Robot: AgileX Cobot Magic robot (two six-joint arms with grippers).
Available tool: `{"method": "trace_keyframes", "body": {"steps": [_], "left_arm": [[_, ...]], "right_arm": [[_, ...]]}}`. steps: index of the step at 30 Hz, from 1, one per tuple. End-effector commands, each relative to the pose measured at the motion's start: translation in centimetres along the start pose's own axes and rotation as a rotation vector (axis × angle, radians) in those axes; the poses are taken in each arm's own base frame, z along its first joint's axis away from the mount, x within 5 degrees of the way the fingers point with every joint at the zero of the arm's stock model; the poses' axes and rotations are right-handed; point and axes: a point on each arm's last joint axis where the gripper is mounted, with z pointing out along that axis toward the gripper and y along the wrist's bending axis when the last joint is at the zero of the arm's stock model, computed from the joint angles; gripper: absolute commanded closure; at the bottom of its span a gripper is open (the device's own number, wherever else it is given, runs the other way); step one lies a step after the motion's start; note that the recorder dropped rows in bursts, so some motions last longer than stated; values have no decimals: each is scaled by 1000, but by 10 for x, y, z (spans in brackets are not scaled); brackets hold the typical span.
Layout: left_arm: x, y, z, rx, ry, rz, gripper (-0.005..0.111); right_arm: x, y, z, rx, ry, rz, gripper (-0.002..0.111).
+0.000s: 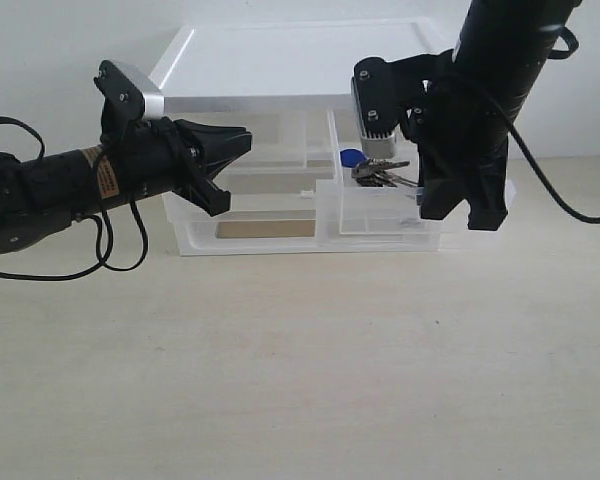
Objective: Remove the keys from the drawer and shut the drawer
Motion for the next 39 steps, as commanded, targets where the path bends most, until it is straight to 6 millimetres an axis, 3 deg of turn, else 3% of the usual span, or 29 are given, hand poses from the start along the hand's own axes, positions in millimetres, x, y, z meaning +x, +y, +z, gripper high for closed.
{"method": "trace_keyframes", "body": {"steps": [1,5,12,16,18,21,24,28,32,39], "left_arm": [[6,30,7,-173,50,-101,102],[6,30,7,-173,52,-101,102],[6,30,7,-175,57,-101,102],[6,30,7,-175,58,-99,102],[6,30,7,-175,58,-99,102],[6,30,7,-175,58,-95,102],[6,30,7,-175,58,-95,102],[8,30,7,-178,72,-95,102],[10,31,7,-188,95,-94,102],[10,32,6,-192,101,-93,102]], "right_arm": [[1,5,-5,-30,-8,99,108],[-1,4,-5,-20,-31,121,101],[-2,4,-5,-19,-39,178,54],[-3,4,-16,32,-70,199,53],[-5,6,-35,85,-122,204,53],[-7,16,-78,203,-254,284,53],[-10,7,-96,329,-374,479,59],[-14,-7,-70,281,-347,524,69],[-24,-34,-28,224,-306,546,53],[-27,-65,4,238,-198,556,57]]}}
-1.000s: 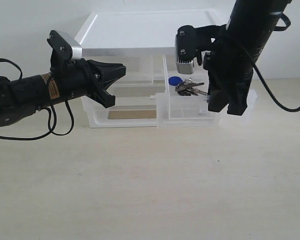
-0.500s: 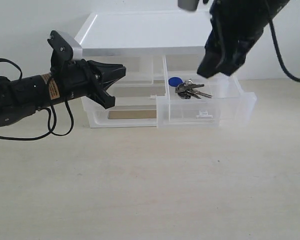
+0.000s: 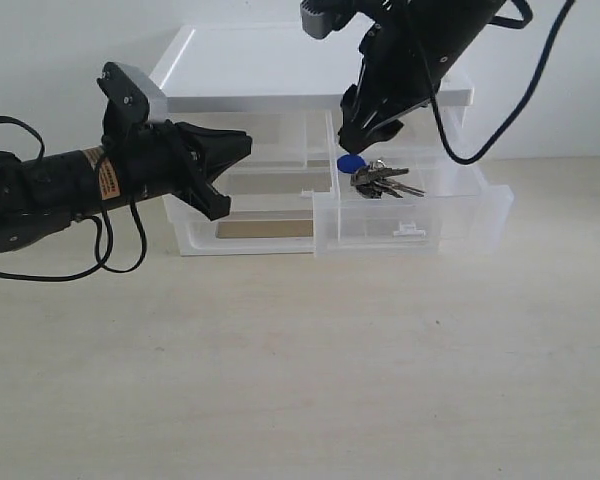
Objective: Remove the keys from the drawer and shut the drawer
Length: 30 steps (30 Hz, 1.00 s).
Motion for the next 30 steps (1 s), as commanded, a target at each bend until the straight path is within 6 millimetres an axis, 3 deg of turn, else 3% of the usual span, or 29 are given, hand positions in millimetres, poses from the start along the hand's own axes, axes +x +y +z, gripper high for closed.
{"method": "trace_keyframes", "body": {"steps": [1,7,12,22,29,30], "left_arm": [[8,32,6,-189,73,-123,102],[8,32,6,-189,74,-116,102],[8,32,6,-189,74,-116,102],[8,32,6,-189,74,-116,102],[8,32,6,-189,74,-113,102],[8,32,6,-189,74,-113,102]], "right_arm": [[0,-14,12,59,85,-6,57],[3,-17,17,78,136,-22,57],[2,-9,21,-4,104,-30,57],[14,-11,53,-3,187,-42,57],[16,-12,58,5,196,-33,58],[16,-12,58,5,196,-35,62]]}}
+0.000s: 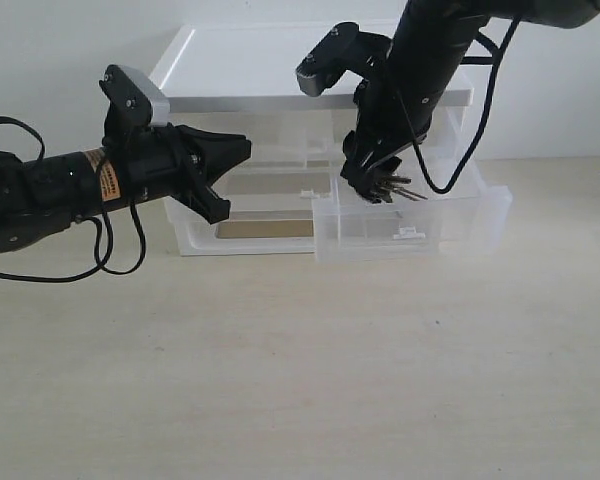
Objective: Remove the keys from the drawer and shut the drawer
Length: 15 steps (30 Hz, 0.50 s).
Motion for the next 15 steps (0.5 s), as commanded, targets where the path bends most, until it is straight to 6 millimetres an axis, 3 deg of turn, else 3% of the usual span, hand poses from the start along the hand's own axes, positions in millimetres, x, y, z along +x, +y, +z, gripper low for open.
{"method": "trace_keyframes", "body": {"steps": [1,5,11,15], "left_arm": [[7,31,7,-186,57,-131,102],[7,31,7,-185,54,-130,102],[7,31,7,-186,53,-132,102],[7,31,7,-187,53,-133,102]], "right_arm": [[3,-4,7,26,21,-16,68],[6,-2,7,1,53,-88,108],[5,-2,-5,12,39,-88,108],[3,-2,-30,44,-2,-89,108]]}}
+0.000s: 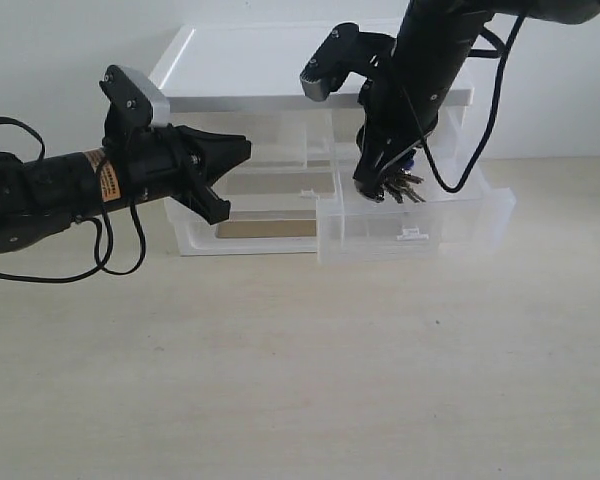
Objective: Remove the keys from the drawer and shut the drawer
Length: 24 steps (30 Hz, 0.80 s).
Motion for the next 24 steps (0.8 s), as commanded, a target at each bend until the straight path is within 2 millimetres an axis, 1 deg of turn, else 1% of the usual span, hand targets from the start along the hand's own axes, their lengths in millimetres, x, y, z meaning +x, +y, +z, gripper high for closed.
{"method": "trace_keyframes", "body": {"steps": [1,4,7,11,13,16,18,19,20,22,24], "left_arm": [[7,31,7,-187,53,-137,102],[7,31,7,-187,53,-137,102],[7,31,7,-187,53,-137,102],[7,31,7,-187,53,-137,102],[7,31,7,-187,53,-137,102],[7,31,7,-187,53,-137,102],[7,31,7,-187,53,-137,102],[7,31,7,-187,53,-137,102],[7,31,7,-185,54,-134,102],[7,31,7,-184,54,-134,102],[7,31,7,-184,54,-134,102]], "right_arm": [[1,-2,-32,44,-31,-14,108],[0,-2,-54,75,-68,-15,108],[0,-1,-72,97,-100,-14,108],[1,1,-93,113,-138,-9,108],[1,5,-103,88,-158,4,108],[3,17,-110,-25,-156,-4,108],[1,22,-108,-86,-178,-13,106],[-1,22,-106,-90,-188,-7,101],[-1,22,-101,-95,-181,-6,94],[-2,19,-88,-98,-155,10,74],[1,13,-72,-69,-92,62,57]]}}
